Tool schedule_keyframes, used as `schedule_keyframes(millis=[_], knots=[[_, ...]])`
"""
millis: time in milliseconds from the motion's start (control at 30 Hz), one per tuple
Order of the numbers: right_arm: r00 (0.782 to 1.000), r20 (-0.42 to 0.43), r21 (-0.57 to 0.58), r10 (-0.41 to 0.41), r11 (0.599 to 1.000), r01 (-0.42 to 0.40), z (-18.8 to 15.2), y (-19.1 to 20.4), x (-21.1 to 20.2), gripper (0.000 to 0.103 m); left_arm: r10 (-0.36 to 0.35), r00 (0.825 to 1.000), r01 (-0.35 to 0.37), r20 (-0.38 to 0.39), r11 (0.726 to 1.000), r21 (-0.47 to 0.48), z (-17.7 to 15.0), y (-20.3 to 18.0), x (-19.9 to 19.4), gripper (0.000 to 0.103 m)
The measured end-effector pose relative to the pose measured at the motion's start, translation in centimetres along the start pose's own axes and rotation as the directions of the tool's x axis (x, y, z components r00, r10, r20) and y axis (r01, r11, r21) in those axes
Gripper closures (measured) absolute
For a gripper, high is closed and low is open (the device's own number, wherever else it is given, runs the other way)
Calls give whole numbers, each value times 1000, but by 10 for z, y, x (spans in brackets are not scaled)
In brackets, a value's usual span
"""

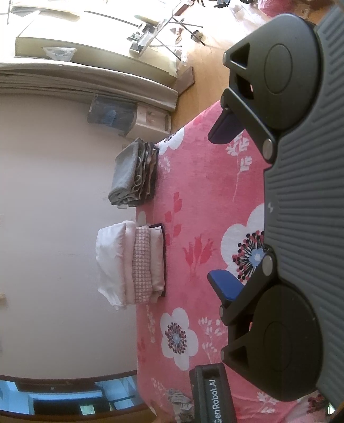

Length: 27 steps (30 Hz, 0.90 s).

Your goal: Fold clothes

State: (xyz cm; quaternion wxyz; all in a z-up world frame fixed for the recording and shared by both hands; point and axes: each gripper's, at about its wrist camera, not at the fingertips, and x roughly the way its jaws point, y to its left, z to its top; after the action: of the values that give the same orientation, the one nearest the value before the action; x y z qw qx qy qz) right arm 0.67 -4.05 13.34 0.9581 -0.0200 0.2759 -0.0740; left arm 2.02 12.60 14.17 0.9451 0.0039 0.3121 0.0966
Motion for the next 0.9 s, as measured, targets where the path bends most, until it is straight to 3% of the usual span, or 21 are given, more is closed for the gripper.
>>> schedule_keyframes(millis=[900], knots=[[1000, -26, -21, 9, 1000, -10, -5, 3, 6, 1, -1, 1000, 1, -16, 1000, 21, -6, -5, 3, 0]])
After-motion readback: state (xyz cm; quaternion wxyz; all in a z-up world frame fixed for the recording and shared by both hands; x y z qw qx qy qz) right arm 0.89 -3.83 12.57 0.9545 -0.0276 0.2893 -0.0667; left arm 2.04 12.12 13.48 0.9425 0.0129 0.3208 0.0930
